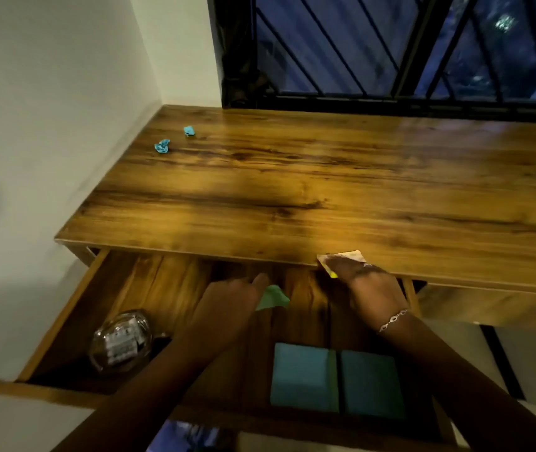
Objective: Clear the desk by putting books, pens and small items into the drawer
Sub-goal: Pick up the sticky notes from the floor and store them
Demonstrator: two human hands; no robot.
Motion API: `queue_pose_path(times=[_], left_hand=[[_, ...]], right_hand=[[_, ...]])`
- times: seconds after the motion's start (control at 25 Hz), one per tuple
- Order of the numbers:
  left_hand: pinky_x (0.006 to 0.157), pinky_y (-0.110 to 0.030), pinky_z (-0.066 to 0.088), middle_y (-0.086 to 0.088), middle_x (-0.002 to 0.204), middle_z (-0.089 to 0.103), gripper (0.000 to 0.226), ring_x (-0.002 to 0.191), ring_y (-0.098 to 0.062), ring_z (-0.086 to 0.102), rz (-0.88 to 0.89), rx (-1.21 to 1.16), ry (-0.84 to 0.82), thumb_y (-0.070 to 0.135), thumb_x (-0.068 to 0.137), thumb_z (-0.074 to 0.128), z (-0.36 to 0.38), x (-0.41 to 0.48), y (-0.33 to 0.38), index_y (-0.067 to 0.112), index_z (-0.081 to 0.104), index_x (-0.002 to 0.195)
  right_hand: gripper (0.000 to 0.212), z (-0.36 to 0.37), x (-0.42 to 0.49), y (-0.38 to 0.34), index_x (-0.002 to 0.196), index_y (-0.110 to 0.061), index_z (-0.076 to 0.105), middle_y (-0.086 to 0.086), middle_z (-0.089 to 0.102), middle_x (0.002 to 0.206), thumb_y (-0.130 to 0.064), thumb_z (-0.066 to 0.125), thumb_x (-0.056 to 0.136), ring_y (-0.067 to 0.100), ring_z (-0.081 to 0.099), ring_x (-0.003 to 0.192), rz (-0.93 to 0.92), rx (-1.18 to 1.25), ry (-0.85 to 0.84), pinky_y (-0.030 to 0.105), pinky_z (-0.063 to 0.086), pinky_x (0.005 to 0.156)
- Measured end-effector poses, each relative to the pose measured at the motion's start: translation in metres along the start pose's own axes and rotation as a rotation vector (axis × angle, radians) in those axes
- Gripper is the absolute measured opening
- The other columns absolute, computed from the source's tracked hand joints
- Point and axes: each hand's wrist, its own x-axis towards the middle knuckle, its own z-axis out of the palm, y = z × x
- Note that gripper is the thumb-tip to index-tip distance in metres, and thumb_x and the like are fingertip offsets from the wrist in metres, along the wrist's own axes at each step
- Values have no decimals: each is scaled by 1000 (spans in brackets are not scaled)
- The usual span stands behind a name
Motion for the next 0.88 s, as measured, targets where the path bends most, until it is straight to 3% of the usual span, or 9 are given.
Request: queue_pose_path(times=[0.08,0.2,0.32,0.4,0.52,0.68,0.88], left_hand=[[80,-30,44,-4,126,57,41,112,-22,57,46,-93,-29,19,94,43,-2,-4,11,19,36,135],[76,-19,39,-4,126,57,41,111,-17,57,167,-283,-173,13,96,44,7,0,34,20,41,136],[92,-24,38,-7,136,50,41,123,-20,48,230,-382,-357,7,95,44,31,21,59,13,45,135],[97,-30,38,-11,136,49,41,123,-23,47,237,-419,-402,1,93,44,48,36,71,11,47,133],[94,-31,40,-12,131,50,38,119,-25,49,185,-449,-431,1,92,46,76,48,78,7,49,130],[99,-40,44,-11,135,46,40,121,-27,48,153,-383,-423,4,89,53,117,53,77,8,51,128],[105,-39,37,-9,137,45,39,129,-26,39,120,-294,-309,21,88,59,126,50,83,13,55,126]], right_hand=[[41,-28,-12,-4,98,-20,71,2,74,86,-5,47,68,20,71,70,29,19,-74,20,51,53],[32,-38,-29,7,119,-16,59,4,66,112,-10,54,88,25,63,102,44,155,-442,32,49,79],[22,-22,-39,19,107,-13,64,0,67,103,-18,62,86,18,62,101,106,315,-742,29,48,84],[19,-7,-44,25,103,-14,65,-1,65,97,-14,64,84,15,61,98,147,402,-797,24,44,79],[25,11,-49,29,112,-11,63,5,65,113,-11,60,87,17,59,107,168,412,-875,20,39,82],[30,34,-58,34,118,-12,60,9,60,120,-14,59,88,22,55,113,206,352,-948,29,43,94],[39,49,-68,34,120,-17,56,8,53,124,-20,66,82,25,50,118,325,282,-919,35,42,99]])
